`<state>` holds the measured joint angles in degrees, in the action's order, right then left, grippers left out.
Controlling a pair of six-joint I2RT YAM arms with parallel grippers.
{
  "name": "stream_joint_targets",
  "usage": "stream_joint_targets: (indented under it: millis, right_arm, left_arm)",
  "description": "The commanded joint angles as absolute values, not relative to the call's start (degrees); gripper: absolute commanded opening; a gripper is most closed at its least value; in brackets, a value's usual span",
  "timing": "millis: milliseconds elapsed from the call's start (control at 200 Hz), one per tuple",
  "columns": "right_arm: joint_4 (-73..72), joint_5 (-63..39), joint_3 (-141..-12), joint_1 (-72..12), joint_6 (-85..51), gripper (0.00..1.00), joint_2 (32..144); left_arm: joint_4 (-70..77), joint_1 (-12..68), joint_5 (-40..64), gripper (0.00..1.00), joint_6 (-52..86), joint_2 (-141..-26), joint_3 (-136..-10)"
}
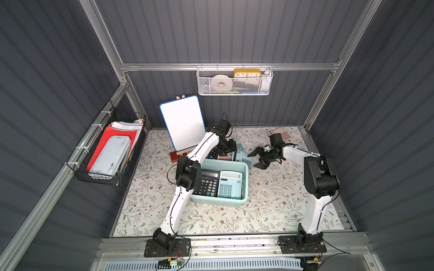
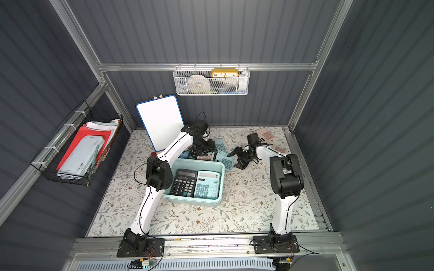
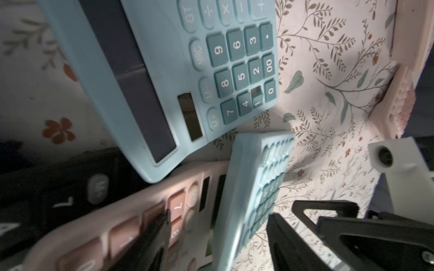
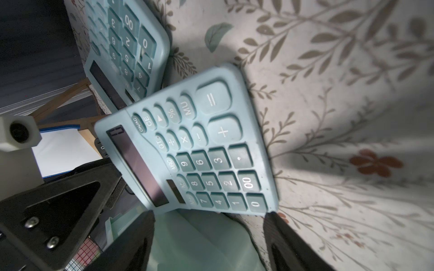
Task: Put the calculator in the storage box
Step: Pick up the calculator at the center of the board.
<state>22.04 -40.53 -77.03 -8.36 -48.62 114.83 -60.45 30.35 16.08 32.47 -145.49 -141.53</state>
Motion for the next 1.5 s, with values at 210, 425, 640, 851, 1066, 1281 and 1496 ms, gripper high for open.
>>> stream_joint_targets:
  millis: [210, 425, 640, 851, 1066, 1281, 1496]
  right_arm:
    - [22.01, -42.00, -79.02, -8.54, -49.48, 0.77, 117.06]
    - [20.04, -42.64, -78.57, -8.77, -50.83, 0.77, 117.16]
    - [22.07, -41.31, -78.00, -8.61, -49.75, 0.77, 116.83]
    - [22.59, -40.52, -76.39, -8.44, -49.14, 0.76, 116.07]
    - [22.07, -41.92, -76.30, -8.35, -48.94, 0.76, 116.49]
    - [21.59, -42.87, -76.81, -8.44, -49.38, 0.76, 117.65]
    - [21.36, -43.15, -76.82, -8.46, -49.41, 0.76, 117.67]
  left_arm:
    - [-56.70, 30.50, 24.72, 0.39, 33.94, -146.65, -140.44]
    - [-56.27, 30.93, 25.65, 0.42, 34.49, -146.87, -139.24]
    - [-58.96, 30.94, 19.12, 0.71, 33.30, -146.22, -139.27]
    - [-60.91, 30.94, 14.81, 0.76, 32.61, -146.29, -139.75]
    - [-58.23, 31.29, 20.78, 0.62, 32.92, -147.93, -138.84]
    - [-54.11, 31.74, 28.39, 0.41, 34.78, -148.36, -138.08]
    - [-53.50, 32.16, 29.50, 0.19, 34.87, -148.05, -138.29]
